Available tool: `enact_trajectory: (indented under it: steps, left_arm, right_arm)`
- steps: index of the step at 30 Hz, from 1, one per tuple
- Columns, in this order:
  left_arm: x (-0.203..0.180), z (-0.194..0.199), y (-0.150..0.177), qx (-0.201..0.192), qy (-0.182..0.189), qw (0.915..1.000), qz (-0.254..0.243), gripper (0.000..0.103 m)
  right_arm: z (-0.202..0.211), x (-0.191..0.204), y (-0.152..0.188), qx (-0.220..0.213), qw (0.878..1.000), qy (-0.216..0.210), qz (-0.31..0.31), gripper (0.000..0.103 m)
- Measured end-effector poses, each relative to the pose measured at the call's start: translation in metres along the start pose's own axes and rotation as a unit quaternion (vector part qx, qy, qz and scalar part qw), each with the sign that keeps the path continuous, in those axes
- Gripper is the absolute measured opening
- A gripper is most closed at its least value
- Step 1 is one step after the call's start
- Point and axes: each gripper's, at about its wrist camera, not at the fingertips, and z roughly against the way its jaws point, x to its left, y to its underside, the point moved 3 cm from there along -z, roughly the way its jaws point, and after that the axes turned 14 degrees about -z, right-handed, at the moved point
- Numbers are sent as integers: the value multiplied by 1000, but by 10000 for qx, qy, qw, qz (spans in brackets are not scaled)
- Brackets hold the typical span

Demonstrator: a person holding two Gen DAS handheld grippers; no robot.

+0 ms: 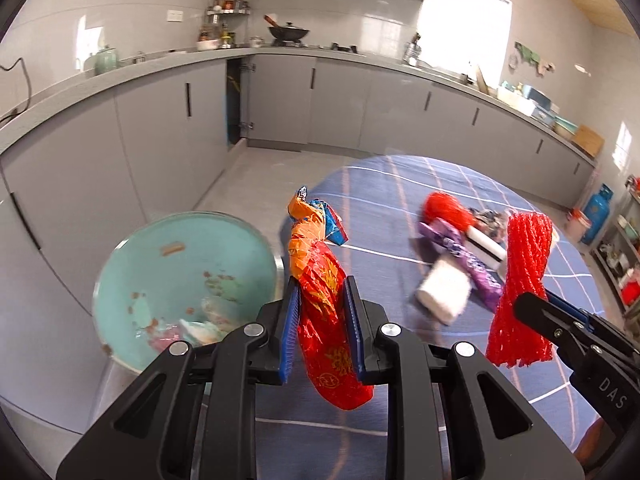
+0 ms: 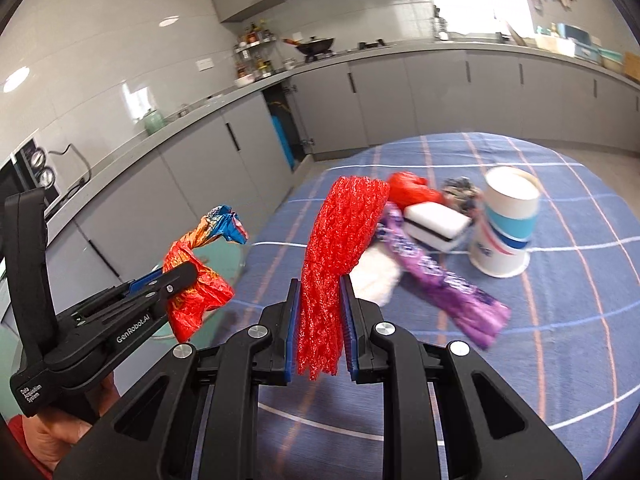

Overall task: Collect trash
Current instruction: 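Grasp the red mesh net with the right gripper while the left gripper grasps the orange snack bag, then carry the orange snack bag and red mesh net over the teal bin and open both grippers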

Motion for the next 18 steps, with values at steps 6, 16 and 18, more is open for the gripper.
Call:
enact_trajectory:
  steps: [6, 16, 18]
  left_arm:
    - [37, 10, 9, -19, -276, 9994, 215, 22]
    - [90, 23, 22, -23, -623, 9964, 575, 22]
    - [101, 25, 25, -17, -691, 9954, 660, 22]
  right_arm:
    - [-13, 40, 5, 103, 9993, -231, 291, 20]
    - [-35, 95, 14, 308, 9958, -526, 688, 20]
    - [-39, 106, 15, 323, 9948, -579, 777, 20]
